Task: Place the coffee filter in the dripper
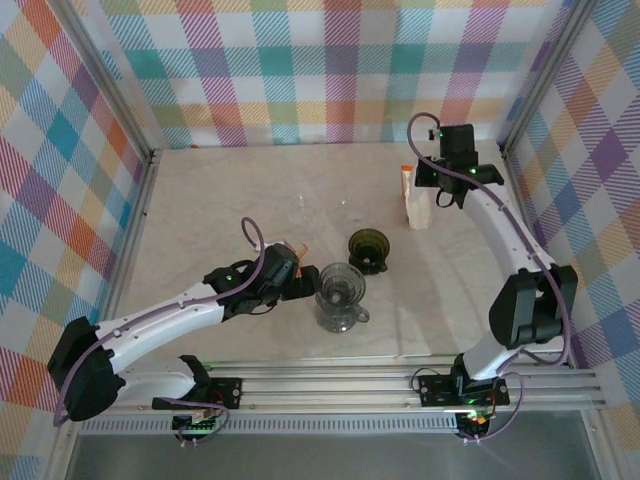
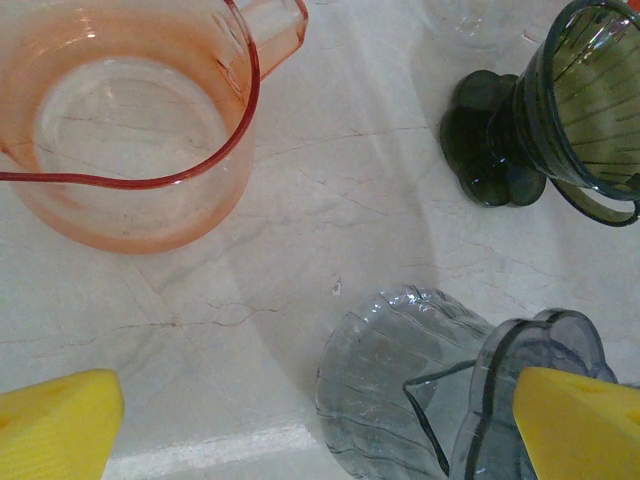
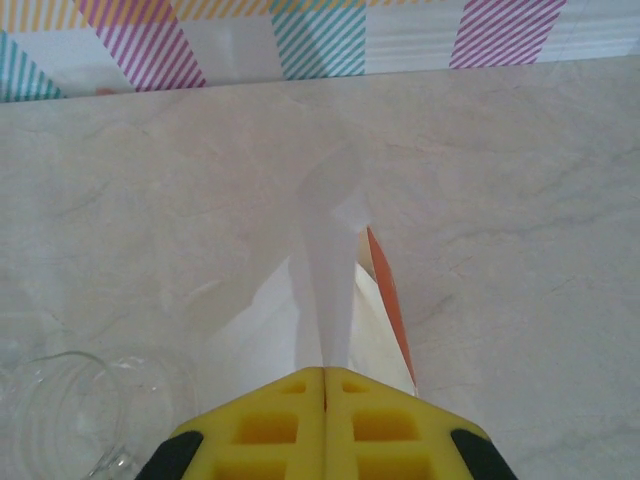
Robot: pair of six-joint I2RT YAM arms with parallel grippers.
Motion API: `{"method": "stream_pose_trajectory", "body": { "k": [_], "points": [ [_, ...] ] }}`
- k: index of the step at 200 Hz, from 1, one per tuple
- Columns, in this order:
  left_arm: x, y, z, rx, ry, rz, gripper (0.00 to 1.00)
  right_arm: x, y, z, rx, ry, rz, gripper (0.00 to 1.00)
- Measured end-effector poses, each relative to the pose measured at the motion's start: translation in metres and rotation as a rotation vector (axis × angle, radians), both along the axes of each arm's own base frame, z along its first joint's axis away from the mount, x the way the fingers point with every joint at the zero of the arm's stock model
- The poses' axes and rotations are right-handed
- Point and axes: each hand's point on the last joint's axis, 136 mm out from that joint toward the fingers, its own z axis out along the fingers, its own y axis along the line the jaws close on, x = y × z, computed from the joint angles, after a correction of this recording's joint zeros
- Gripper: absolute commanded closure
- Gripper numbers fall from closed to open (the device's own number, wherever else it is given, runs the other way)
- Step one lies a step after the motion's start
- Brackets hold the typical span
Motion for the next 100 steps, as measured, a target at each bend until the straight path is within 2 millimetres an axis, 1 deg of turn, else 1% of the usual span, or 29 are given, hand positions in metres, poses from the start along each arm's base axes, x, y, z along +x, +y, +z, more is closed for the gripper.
{"method": "stream_pose_trajectory", "body": {
  "k": [26,50,63,79,100],
  "points": [
    [-0.001,0.005,0.009,-0.003,-0.017,0.009,0.00,-0.022,0.004,0.019,0.018,-0.033,0.013,1.00],
    [-0.004,0.013,0.020,-0.004,-0.037,0.020,0.00,-0.054,0.020,0.038,0.058,-0.048,0.051,1.00],
    [-0.005,0.018,0.029,-0.013,-0.059,0.030,0.00,-0.075,0.033,0.051,0.083,-0.056,0.085,1.00],
    [-0.008,0.026,0.042,-0.032,-0.090,0.040,0.00,-0.106,0.054,0.068,0.118,-0.066,0.153,1.00],
    [-0.012,0.036,0.061,-0.065,-0.137,0.057,0.00,-0.151,0.082,0.077,0.151,-0.042,0.259,1.00]
  ]
}}
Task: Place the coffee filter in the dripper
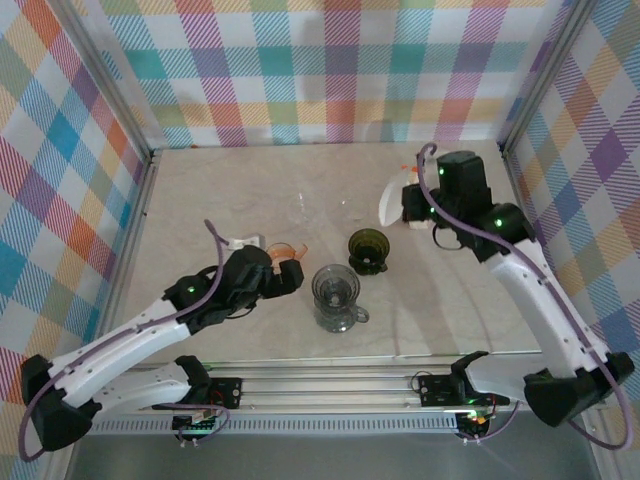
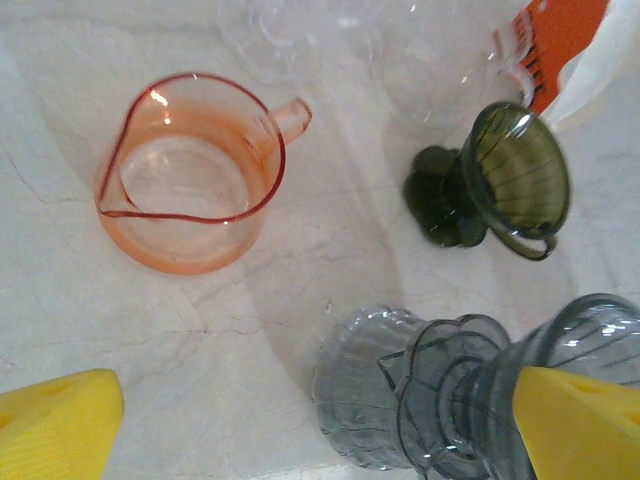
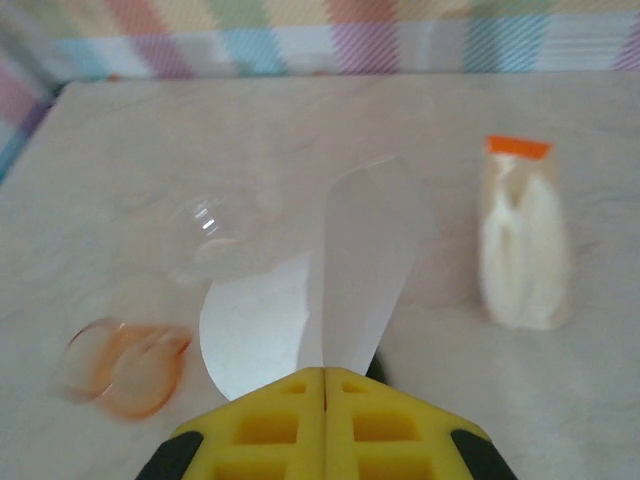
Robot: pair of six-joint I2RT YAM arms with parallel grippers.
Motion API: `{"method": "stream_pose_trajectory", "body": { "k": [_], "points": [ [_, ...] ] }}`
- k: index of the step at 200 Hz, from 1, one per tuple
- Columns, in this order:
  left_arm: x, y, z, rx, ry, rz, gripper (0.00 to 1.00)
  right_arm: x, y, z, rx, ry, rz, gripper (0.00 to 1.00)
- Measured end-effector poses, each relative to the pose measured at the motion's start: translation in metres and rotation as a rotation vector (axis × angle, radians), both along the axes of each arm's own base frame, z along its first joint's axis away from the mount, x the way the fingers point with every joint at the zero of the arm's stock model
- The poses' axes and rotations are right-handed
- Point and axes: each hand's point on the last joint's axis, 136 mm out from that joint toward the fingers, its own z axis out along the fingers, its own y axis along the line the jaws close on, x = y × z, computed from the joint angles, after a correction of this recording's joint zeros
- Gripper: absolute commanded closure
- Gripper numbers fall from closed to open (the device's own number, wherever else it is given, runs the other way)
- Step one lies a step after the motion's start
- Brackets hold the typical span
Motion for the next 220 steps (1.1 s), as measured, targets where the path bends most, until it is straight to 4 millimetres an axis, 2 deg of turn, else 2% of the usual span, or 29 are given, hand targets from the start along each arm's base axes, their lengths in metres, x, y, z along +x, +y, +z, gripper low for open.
{"method": "stream_pose_trajectory", "body": {
  "k": [25,47,84,143,184,220],
  "points": [
    [-0.005,0.012,0.016,-0.029,-0.044,0.017,0.00,-0.049,0.030,-0.004,0.010,0.083,0.129,1.00],
    [-0.007,0.018,0.021,-0.032,-0.062,0.030,0.00,-0.082,0.053,-0.009,0.022,0.161,0.223,1.00],
    [-0.012,0.026,0.021,-0.022,-0.060,0.035,0.00,-0.121,0.085,-0.010,0.047,0.290,0.346,1.00],
    [-0.017,0.034,0.026,-0.039,-0.079,0.041,0.00,-0.142,0.102,-0.033,0.108,0.532,0.338,1.00],
    [-0.017,0.034,0.022,-0.030,-0.072,0.040,0.00,-0.134,0.106,-0.049,0.088,0.589,0.274,1.00],
    [-0.018,0.033,0.023,-0.039,-0.068,0.031,0.00,-0.120,0.105,-0.074,0.011,0.624,0.186,1.00]
  ]
}}
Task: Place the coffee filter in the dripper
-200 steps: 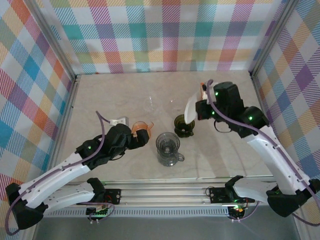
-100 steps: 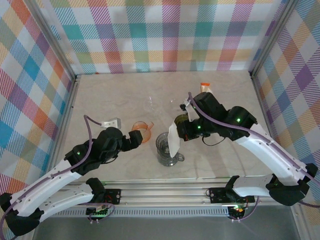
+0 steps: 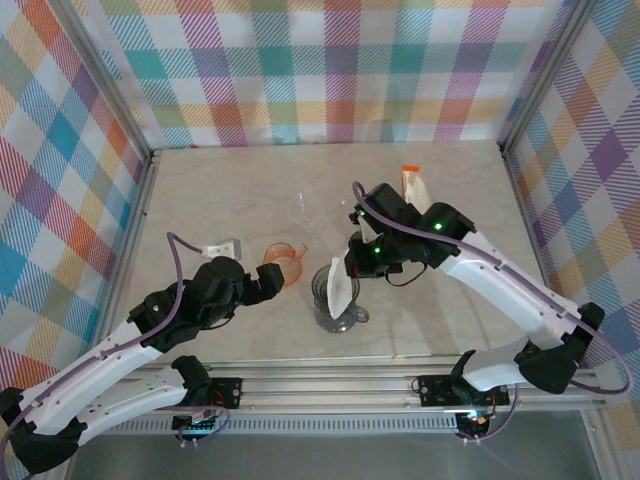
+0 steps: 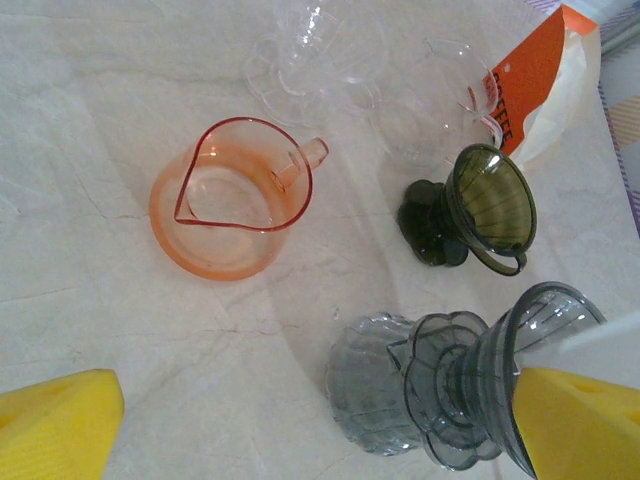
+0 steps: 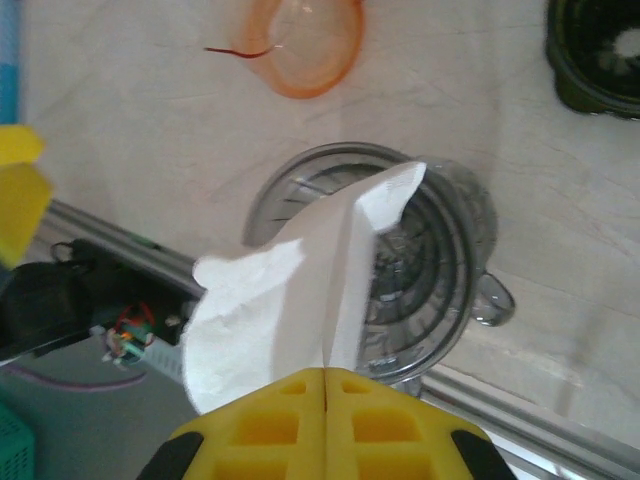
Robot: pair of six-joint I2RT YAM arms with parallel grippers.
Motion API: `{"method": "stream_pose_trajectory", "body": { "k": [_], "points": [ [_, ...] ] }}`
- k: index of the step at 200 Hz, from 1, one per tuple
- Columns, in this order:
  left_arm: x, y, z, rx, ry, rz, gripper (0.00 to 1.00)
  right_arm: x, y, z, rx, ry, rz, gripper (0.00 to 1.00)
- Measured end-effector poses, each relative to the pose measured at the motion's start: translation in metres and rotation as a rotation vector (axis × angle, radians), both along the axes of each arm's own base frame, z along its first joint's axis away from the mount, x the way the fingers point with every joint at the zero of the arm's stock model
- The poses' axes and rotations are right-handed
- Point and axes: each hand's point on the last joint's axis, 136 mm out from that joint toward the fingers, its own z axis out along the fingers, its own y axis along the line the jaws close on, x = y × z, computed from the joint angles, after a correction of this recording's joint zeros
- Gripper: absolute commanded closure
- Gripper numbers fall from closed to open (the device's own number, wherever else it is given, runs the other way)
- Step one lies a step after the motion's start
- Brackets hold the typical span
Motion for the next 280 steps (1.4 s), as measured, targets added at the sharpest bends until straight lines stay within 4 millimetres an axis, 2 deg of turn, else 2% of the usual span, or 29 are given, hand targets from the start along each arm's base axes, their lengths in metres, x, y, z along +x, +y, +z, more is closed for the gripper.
{"method": "stream_pose_trajectory", "body": {
  "k": [34,96,135,158,206,227,251,280],
  "points": [
    [0.000,-0.016,0.006,-0.047,-0.007,-0.058,0.00,0.009,-0.009,-0.015,-0.090,-0.006,-0.043,1.00],
    [0.003,-0.078,0.005,-0.135,0.021,-0.283,0.00,0.017,-0.014,-0.034,-0.166,0.002,-0.077,1.00],
    [-0.001,-0.101,0.015,-0.192,-0.007,-0.392,0.00,0.019,-0.013,-0.037,-0.174,0.004,-0.078,1.00],
    [-0.001,-0.108,0.013,-0.197,0.000,-0.419,0.06,0.019,-0.013,-0.037,-0.174,0.004,-0.078,1.00],
    [0.005,-0.121,-0.004,-0.172,0.036,-0.446,0.28,0.020,-0.010,-0.039,-0.173,0.004,-0.077,1.00],
    [0.006,-0.121,-0.010,-0.161,0.052,-0.441,0.33,0.021,-0.010,-0.039,-0.173,0.004,-0.077,1.00],
    [0.006,-0.121,-0.015,-0.148,0.066,-0.438,0.38,0.021,-0.010,-0.040,-0.173,0.004,-0.077,0.91],
    [0.006,-0.120,-0.026,-0.123,0.098,-0.432,0.40,0.021,-0.010,-0.045,-0.168,-0.006,-0.072,0.66]
  ]
}}
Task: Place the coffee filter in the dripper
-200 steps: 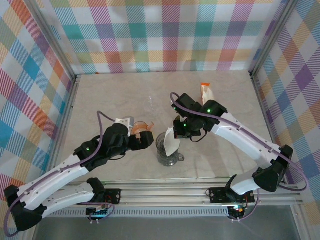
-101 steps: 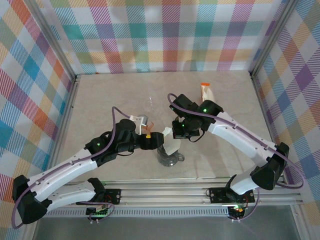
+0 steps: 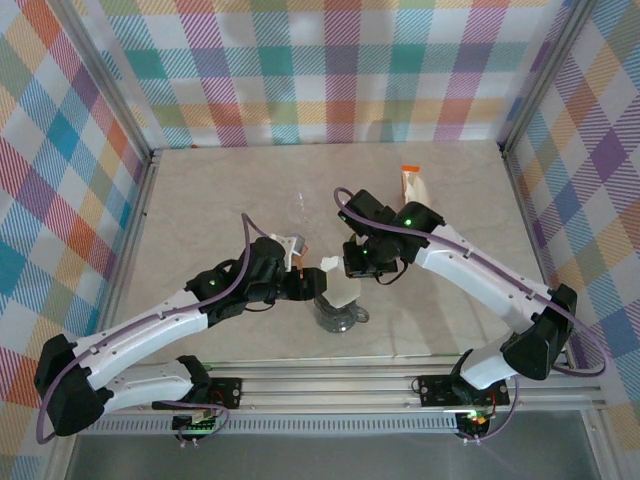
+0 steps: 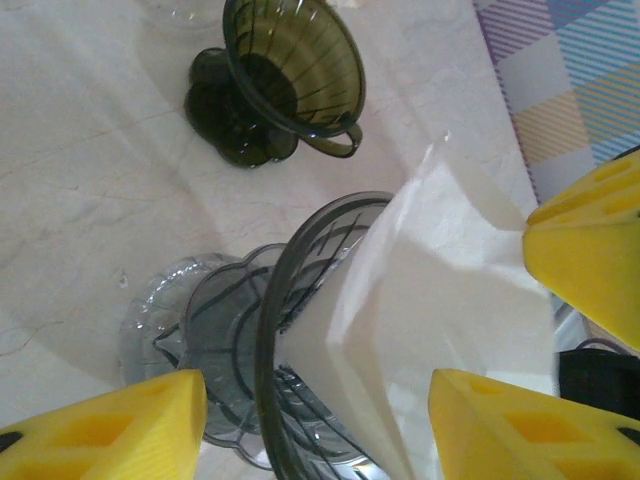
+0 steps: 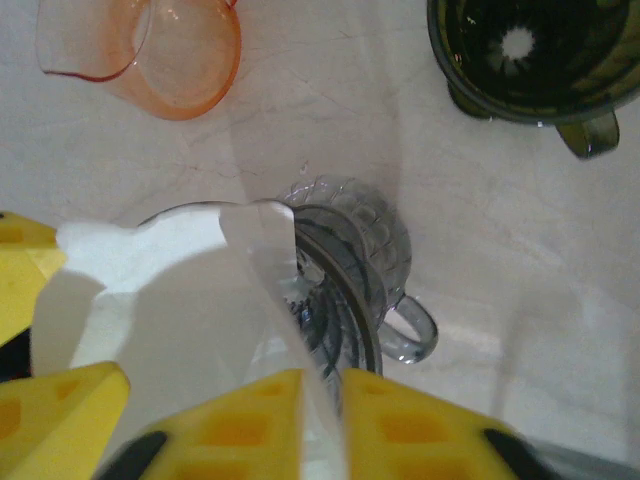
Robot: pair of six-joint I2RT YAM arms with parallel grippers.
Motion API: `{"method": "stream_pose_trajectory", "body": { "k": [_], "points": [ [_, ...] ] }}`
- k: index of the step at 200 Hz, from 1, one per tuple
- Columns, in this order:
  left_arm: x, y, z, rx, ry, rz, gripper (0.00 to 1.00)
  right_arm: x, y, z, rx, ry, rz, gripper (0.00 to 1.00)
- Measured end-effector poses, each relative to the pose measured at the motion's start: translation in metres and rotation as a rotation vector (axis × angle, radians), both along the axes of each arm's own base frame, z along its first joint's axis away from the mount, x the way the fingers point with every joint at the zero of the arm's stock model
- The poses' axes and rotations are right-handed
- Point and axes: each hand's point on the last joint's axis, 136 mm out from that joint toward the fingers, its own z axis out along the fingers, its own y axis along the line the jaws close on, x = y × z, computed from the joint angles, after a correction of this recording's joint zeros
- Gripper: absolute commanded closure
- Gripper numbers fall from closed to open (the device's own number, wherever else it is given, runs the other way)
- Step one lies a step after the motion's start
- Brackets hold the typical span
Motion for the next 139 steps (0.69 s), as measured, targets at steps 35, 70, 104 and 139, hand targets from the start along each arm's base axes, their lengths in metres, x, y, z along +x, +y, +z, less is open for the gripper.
{"method": "stream_pose_trajectory", "body": {
  "k": [35,70,104,139],
  "points": [
    [0.000,0.000,-0.005,0.013,0.011,0.000,0.40,-0.004,-0.003,0.007,0.050,-0.064,0.046,0.50],
    [0.000,0.001,-0.006,0.019,0.013,0.004,0.40,-0.009,0.000,0.020,0.101,-0.135,0.112,0.53],
    [-0.001,0.003,-0.007,0.025,0.021,0.007,0.40,-0.012,0.009,0.016,0.103,-0.146,0.171,0.60],
    [-0.001,0.003,-0.009,0.025,0.027,0.013,0.41,-0.014,0.014,0.006,0.080,-0.131,0.200,0.75]
  ]
}}
